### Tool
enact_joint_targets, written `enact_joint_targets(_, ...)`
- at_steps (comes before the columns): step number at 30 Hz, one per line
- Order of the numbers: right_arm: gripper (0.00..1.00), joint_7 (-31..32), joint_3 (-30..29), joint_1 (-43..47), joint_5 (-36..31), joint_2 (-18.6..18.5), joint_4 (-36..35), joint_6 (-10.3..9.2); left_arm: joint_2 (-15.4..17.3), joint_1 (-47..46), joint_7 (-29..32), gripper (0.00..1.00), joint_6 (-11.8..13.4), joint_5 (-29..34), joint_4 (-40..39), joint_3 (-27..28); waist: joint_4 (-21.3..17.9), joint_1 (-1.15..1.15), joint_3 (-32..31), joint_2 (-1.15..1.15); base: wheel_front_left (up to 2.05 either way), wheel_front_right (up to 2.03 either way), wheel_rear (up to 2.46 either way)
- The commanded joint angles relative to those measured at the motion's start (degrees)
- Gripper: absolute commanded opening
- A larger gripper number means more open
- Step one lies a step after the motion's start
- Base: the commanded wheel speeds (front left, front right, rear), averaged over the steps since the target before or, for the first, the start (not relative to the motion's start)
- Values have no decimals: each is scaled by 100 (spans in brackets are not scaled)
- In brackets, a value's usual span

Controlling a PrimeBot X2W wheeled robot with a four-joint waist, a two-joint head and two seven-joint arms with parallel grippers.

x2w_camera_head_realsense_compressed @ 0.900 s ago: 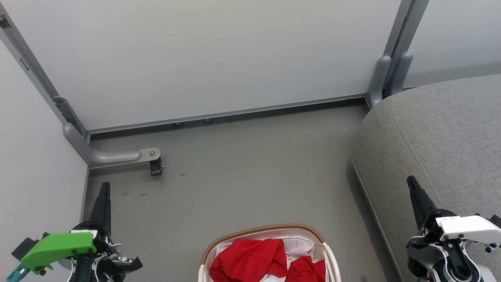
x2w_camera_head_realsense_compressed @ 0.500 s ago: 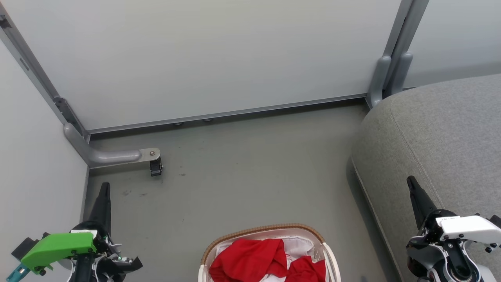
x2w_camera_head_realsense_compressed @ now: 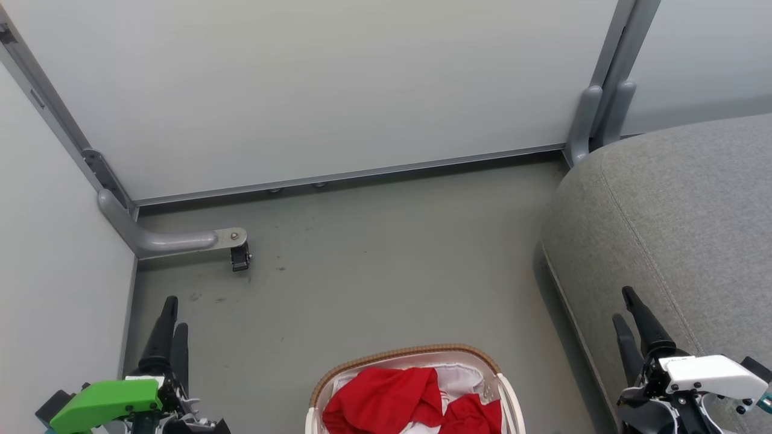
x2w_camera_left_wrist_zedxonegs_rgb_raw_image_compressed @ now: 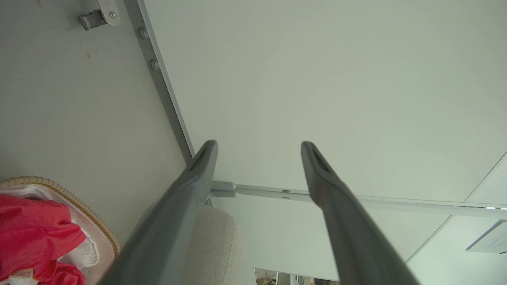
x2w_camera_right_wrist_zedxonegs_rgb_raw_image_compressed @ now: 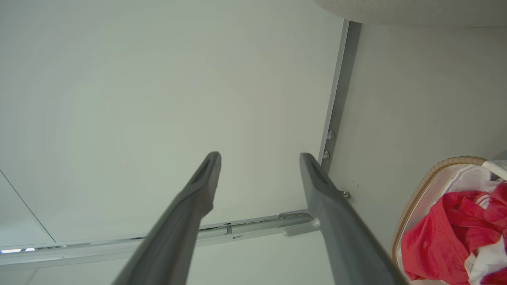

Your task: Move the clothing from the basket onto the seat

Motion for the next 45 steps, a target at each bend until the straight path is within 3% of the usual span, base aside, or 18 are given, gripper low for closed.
enact_joint_targets(1,100,-77,65,-84,-66,-35,-89,0,15,-82,-72,100,-6,50,-136,-58,1,0,2,0,0,0,0)
enact_joint_targets(12,100,-375,161,-127,-546,-50,-48,1,23,-13,-370,100,-8,347,-309,-268,6,0,9,0,0,0,0)
enact_joint_targets(22,100,-620,108,-161,-1485,-62,-222,1,30,22,-612,100,-10,944,-592,-296,13,0,20,0,0,0,0)
enact_joint_targets(28,100,-779,162,-158,-2410,-70,-446,1,35,22,-771,100,-12,1700,-714,-316,21,0,31,0,0,0,0)
enact_joint_targets(45,100,-1115,289,-142,-4005,-83,-645,2,45,94,-1106,100,168,3494,-923,-545,56,0,48,0,0,0,0)
